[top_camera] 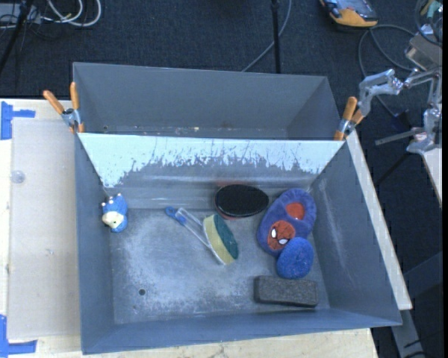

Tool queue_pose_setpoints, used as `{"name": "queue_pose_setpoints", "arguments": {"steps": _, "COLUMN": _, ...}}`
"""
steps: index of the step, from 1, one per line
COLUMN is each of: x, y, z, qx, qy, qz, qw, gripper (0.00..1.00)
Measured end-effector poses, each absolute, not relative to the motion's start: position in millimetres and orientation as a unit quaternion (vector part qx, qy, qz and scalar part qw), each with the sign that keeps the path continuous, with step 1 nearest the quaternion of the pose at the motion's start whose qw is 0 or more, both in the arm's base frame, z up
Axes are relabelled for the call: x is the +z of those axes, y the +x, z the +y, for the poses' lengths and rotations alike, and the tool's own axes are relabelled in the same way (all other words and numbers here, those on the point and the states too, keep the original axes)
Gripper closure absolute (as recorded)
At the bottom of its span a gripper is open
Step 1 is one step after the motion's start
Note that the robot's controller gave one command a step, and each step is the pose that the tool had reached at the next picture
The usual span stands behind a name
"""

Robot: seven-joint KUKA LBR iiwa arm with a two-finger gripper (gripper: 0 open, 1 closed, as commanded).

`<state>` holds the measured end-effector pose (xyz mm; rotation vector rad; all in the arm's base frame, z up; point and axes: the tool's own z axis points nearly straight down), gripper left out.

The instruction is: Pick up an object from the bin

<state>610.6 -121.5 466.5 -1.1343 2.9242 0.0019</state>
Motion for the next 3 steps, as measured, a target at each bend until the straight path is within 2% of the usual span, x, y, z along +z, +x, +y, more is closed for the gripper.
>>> {"name": "queue_pose_setpoints", "arguments": {"steps": 1, "x": 465.6, "y": 612.2, "z": -95.8, "qx": 0.002, "qy": -0.365, "qz": 0.931, "qw": 0.002, "gripper": 0.00}}
{"name": "queue_pose_setpoints", "arguments": {"steps": 2, "x": 467.7, "y": 616.1, "z": -107.7, "qx": 0.002, "qy": -0.271, "qz": 0.963, "qw": 0.004, "gripper": 0.00}}
{"name": "queue_pose_setpoints", "arguments": {"steps": 3, "x": 468.4, "y": 613.9, "z": -97.0, "qx": 0.001, "qy": -0.256, "qz": 0.967, "qw": 0.002, "gripper": 0.00}}
